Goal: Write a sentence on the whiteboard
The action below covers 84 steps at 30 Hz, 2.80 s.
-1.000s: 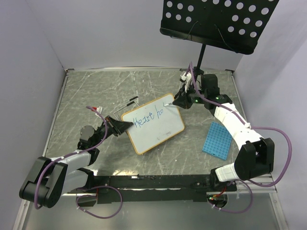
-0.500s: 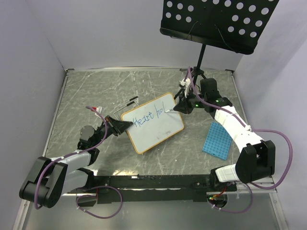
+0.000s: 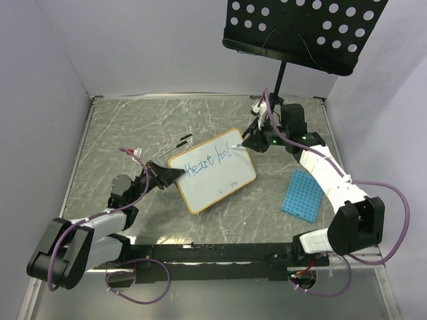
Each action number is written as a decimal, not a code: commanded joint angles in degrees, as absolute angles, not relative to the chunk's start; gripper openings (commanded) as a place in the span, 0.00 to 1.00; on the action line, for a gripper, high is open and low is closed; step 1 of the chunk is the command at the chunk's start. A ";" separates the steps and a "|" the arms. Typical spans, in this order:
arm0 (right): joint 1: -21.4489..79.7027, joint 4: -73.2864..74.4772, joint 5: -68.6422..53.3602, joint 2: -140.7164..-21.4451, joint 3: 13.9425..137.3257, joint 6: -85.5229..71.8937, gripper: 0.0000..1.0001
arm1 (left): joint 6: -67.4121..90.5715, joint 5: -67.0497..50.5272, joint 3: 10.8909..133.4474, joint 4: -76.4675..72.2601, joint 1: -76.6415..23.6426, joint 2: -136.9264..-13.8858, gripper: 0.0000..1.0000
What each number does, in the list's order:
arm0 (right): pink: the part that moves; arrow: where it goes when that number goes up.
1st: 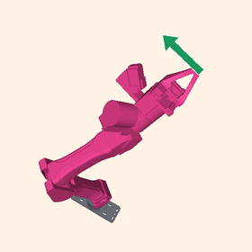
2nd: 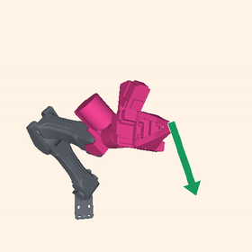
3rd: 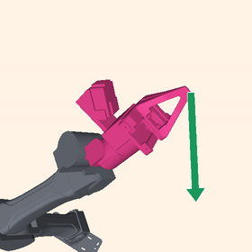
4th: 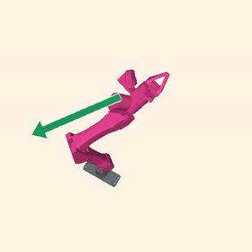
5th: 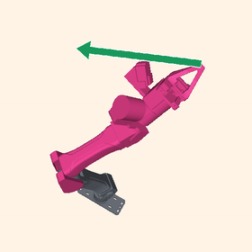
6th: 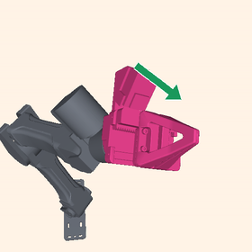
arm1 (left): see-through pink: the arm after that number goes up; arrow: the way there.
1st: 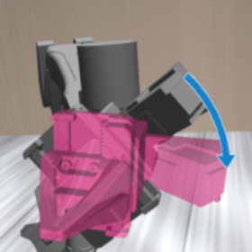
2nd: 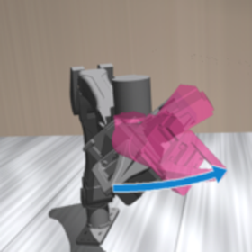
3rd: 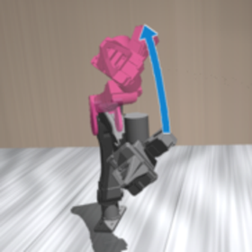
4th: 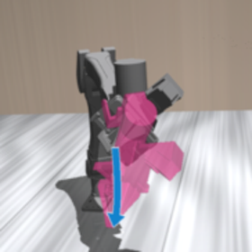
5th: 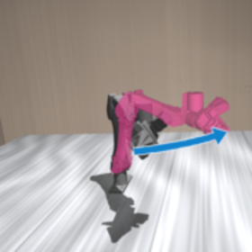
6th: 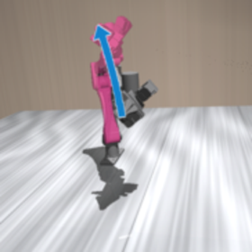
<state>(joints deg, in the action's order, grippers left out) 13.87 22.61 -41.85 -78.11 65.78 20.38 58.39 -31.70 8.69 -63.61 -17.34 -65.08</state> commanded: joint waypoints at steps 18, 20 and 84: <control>12.92 17.84 -38.14 -80.07 71.28 18.10 0.00 | 61.00 -33.22 10.46 -73.48 -17.40 -63.63 0.01; 13.01 18.19 -38.58 -80.33 71.02 18.37 0.00 | 61.00 -33.22 10.55 -73.56 -17.40 -63.63 0.01; 13.45 22.15 -43.07 -79.72 67.77 20.13 0.00 | 61.26 -32.52 10.72 -73.92 -17.31 -64.16 0.01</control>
